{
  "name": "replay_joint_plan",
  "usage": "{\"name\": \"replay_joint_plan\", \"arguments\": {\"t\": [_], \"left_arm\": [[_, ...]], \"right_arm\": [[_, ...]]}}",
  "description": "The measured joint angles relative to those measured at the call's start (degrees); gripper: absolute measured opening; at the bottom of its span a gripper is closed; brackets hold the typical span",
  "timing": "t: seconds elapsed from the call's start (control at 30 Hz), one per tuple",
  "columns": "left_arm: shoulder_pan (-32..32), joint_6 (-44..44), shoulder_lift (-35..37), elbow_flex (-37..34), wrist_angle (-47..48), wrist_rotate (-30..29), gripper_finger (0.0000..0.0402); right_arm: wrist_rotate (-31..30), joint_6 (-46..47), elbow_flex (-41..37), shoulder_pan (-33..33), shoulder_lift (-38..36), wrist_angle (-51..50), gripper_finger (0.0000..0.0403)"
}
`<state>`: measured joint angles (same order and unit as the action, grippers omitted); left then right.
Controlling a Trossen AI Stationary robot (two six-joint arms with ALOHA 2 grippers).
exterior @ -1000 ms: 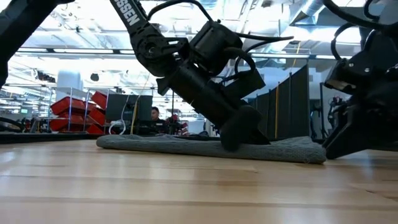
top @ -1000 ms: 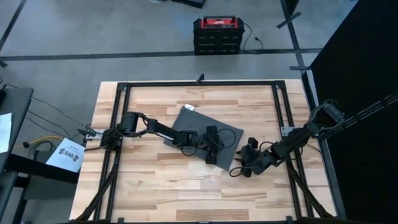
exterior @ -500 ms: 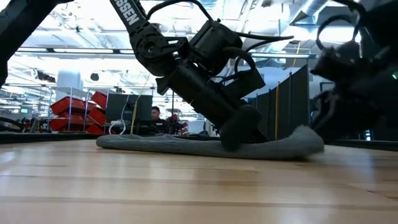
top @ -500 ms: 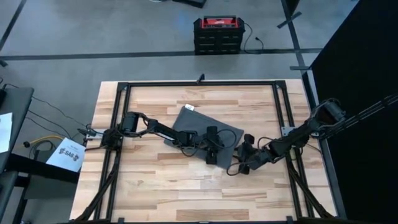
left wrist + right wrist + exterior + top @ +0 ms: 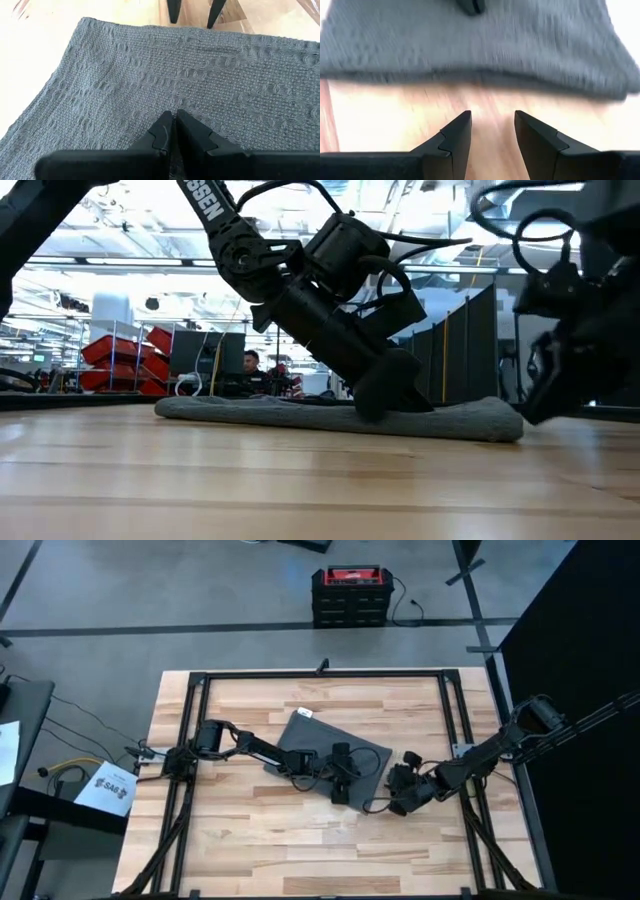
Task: Roll towel
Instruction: Roll the gray towel
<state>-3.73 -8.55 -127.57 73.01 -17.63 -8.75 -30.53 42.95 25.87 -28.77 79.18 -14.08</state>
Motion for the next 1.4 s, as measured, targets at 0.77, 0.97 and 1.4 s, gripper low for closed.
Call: {"name": "replay_joint_plan", "arguments": {"t": [0.77, 0.97, 1.4], "left_arm": [[0.02, -0.42, 0.00, -0.04, -0.14, -0.02, 0.0015], [0.02, -0.61, 0.00, -0.04, -0.13, -0.02, 0.0015], [0.02, -0.86, 0.00, -0.04, -0.22, -0.02, 0.0015]], "right_arm": [[-3.68, -11.30, -0.27, 5.41, 5.17, 12.19, 0.0140], [-3.28, -13.26, -0.20, 7.53, 4.26, 12.88, 0.0140], [-2.23, -21.65, 0.04, 9.79, 4.52, 19.81, 0.0140]]}}
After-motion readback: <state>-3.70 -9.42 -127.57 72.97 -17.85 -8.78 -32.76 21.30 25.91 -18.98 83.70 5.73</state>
